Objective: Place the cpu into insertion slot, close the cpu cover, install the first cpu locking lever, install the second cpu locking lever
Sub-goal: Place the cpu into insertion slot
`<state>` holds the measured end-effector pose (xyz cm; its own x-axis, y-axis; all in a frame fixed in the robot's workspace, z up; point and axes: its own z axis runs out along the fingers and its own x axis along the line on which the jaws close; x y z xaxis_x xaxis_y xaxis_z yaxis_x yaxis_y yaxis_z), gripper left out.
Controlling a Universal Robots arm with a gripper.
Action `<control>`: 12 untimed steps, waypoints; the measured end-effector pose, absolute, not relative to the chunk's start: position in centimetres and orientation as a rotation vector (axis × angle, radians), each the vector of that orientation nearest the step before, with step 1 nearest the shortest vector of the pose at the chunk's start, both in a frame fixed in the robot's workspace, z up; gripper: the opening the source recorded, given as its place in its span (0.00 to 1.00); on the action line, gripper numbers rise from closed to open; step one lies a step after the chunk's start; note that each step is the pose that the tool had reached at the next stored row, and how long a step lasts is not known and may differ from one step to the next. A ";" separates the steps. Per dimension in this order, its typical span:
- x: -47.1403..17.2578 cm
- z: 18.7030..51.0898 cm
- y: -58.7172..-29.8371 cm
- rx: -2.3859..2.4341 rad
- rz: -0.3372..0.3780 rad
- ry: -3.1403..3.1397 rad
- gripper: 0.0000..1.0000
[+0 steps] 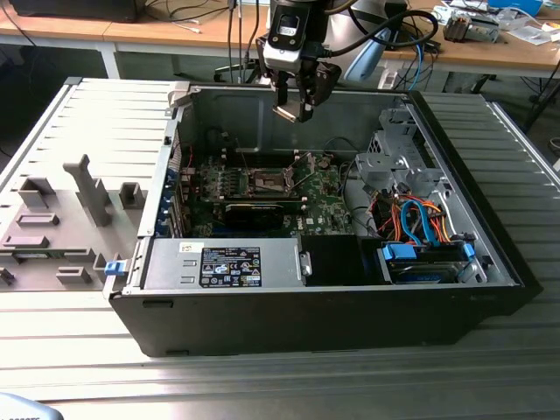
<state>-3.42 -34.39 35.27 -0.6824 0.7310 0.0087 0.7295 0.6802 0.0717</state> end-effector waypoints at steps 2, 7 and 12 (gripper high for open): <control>-3.4 35.3 -34.4 1.247 0.108 2.859 0.55; -3.4 35.3 -34.4 1.251 0.108 2.857 0.55; -3.4 35.3 -34.4 1.256 0.108 2.854 0.55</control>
